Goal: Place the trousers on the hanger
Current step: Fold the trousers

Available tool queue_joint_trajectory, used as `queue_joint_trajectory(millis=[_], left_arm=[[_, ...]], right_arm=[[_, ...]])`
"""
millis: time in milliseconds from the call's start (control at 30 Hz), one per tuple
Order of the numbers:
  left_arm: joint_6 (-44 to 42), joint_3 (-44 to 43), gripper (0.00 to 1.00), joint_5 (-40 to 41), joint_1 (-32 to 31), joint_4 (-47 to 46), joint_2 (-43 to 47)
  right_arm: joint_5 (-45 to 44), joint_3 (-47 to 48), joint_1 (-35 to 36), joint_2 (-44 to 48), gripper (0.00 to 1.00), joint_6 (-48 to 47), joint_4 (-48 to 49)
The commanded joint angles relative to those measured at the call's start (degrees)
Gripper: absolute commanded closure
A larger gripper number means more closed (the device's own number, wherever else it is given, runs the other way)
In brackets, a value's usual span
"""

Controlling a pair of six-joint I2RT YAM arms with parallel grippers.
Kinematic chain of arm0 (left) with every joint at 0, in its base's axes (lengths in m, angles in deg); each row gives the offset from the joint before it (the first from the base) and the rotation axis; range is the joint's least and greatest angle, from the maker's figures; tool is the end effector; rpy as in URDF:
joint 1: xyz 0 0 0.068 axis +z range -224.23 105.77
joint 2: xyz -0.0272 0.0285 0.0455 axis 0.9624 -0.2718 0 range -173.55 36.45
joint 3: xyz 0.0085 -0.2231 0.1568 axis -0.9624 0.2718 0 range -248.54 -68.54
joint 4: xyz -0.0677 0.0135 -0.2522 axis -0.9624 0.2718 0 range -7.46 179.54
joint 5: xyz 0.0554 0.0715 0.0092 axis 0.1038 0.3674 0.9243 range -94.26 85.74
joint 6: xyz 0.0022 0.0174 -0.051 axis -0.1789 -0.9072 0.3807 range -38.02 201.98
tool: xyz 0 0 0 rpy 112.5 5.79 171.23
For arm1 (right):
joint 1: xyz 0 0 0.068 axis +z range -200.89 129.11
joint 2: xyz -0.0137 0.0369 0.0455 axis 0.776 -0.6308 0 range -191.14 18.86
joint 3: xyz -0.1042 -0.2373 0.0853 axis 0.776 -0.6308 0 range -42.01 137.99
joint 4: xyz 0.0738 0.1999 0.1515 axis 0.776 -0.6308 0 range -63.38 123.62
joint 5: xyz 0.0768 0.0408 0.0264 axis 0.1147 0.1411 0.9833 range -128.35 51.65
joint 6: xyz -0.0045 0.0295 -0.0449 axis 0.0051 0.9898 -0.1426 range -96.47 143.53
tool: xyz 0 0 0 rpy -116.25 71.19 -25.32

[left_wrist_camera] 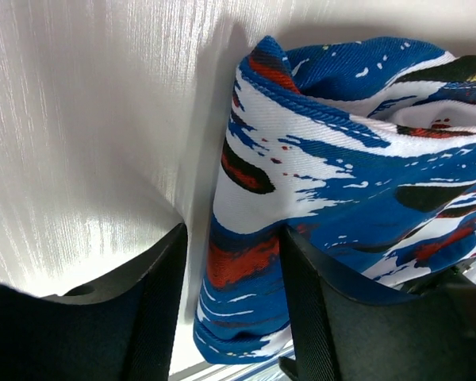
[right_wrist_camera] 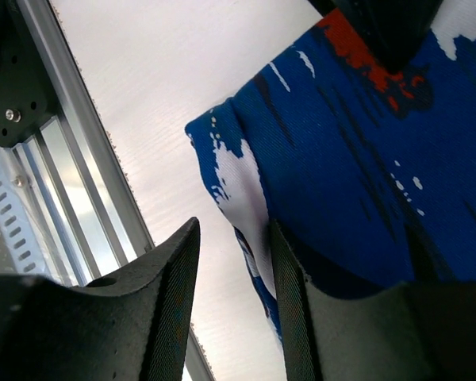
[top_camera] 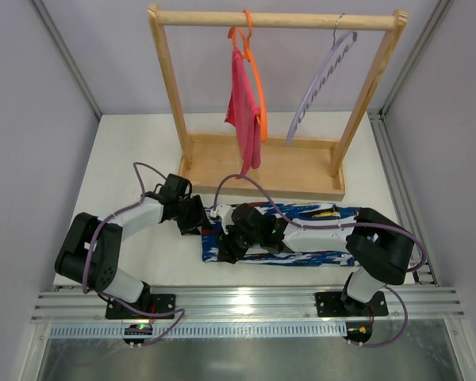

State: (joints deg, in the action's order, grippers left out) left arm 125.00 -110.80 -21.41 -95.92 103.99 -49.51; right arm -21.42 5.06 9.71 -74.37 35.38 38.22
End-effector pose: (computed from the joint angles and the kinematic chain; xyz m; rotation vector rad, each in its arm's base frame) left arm 0.2427 -0.1078 0.1529 -0.4346 2.8196 -0.6994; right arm 0.1522 0.2914 0.1703 -1.1646 2.1715 0.9485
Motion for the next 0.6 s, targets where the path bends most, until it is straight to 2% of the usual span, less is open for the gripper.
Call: queue_joint_trajectory(millis=[0,100,133,167,200,233,267,300,400,567], left_arm=[[-0.13,-0.37,0.50,-0.69,0.34,-1.94,-0.62],[-0.22,-0.54,0.61,-0.96,0.34,-1.85,-0.88],[-0.22,-0.54,0.70,-1.05,0.34,-1.94,-0.88],[-0.31,-0.54,0.75,-1.05,0.34,-2.03,-0.88],[-0.31,-0.54,0.80,-0.79,0.34,-2.03,-1.06],[-0.31,-0.54,0.89,-0.78,0.25,-1.94,-1.06],[-0.22,-0.46,0.92,-0.70,0.33,-1.94,-1.15],[-0.14,-0.45,0.97,-0.52,0.34,-1.94,-1.15],[0.22,-0.63,0.99,0.09,0.34,-1.68,-1.50],[0.31,-1.51,1.00,1.32,0.34,-0.71,-1.59]], right_arm=[[-3.57,-2.50,0.40,2.70,0.57,0.97,2.51],[-4.09,-3.30,0.57,3.84,0.63,1.33,3.57],[-4.27,-3.30,0.57,3.93,0.66,1.41,3.75],[-4.45,-3.39,0.57,4.19,0.73,1.33,3.84],[-4.62,-3.39,0.57,4.46,0.76,1.33,3.66],[-4.71,-3.30,0.57,4.37,0.80,1.24,3.57],[-4.54,-3.39,0.57,4.63,0.86,1.24,3.57],[-4.27,-3.47,0.57,4.64,0.88,1.24,3.57],[-3.22,-4.17,0.75,4.72,0.94,1.24,4.27],[-2.60,-6.02,1.28,4.37,0.95,1.94,5.24]])
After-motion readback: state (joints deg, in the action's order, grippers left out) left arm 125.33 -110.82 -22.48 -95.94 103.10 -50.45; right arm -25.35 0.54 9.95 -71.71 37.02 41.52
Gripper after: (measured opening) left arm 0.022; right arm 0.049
